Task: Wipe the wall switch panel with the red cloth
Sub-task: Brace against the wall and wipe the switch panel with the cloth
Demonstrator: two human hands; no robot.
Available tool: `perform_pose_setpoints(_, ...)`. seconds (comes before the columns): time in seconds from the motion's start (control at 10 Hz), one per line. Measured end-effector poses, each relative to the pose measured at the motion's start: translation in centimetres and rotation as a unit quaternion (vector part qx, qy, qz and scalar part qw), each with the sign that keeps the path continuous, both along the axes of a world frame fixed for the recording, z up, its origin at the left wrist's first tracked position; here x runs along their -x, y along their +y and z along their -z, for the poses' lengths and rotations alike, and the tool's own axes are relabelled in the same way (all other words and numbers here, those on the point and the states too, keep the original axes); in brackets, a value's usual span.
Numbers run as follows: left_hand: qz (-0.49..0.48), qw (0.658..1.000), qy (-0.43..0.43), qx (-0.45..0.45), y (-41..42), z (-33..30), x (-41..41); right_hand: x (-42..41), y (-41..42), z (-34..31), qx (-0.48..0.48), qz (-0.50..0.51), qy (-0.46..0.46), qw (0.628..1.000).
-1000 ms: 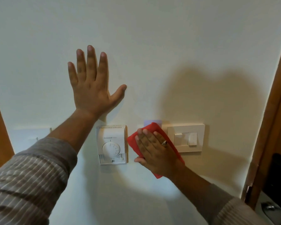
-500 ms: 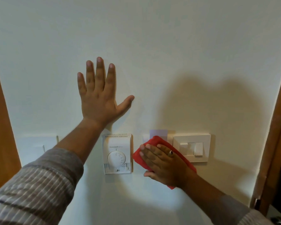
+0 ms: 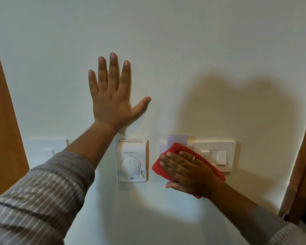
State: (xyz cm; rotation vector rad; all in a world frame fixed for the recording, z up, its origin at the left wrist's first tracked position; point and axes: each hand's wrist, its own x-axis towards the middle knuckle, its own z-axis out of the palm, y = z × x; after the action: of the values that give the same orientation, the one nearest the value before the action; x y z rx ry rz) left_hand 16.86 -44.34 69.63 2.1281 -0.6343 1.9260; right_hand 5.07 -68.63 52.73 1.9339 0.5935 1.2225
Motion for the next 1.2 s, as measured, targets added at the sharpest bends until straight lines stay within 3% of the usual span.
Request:
perform_pose_setpoints(0.1, -0.003, 1.000, -0.001, 0.003, -0.1, 0.0, 0.0, -0.4, 2.3, 2.2, -0.164, 0.032, -0.061, 0.984)
perform_pose_setpoints(0.2, -0.003, 1.000, 0.000, 0.003, -0.1, 0.1, -0.1, -0.7, 3.4, 3.6, -0.202, 0.031, -0.048, 0.978)
perform_pose_setpoints(0.3, 0.000, 1.000, 0.002, 0.003, -0.1, 0.1, 0.0, 0.1, 0.4, 2.6, -0.015, 0.018, 0.041, 0.999)
perform_pose_setpoints(0.4, 0.000, 1.000, -0.001, 0.004, -0.1, 0.0, 0.1, 0.7, -1.8, 0.8, 0.090, 0.030, 0.084, 0.992)
perform_pose_setpoints(0.6, -0.006, 1.000, -0.012, 0.012, -0.3, 0.1, -0.5, -1.0, 2.7, 0.3, -0.121, -0.032, -0.028, 0.992)
perform_pose_setpoints(0.8, -0.002, 1.000, -0.007, 0.007, -0.1, 0.0, -0.6, 0.3, 0.4, -0.2, -0.001, -0.025, 0.041, 0.999)
perform_pose_setpoints(1.0, -0.007, 1.000, -0.006, 0.014, -0.3, 0.1, -0.6, -0.3, 2.3, 0.7, -0.156, -0.010, -0.033, 0.987)
perform_pose_setpoints(1.2, -0.009, 1.000, -0.004, 0.009, -0.1, 0.0, -0.7, 0.0, 1.7, 1.0, -0.081, -0.037, 0.004, 0.996)
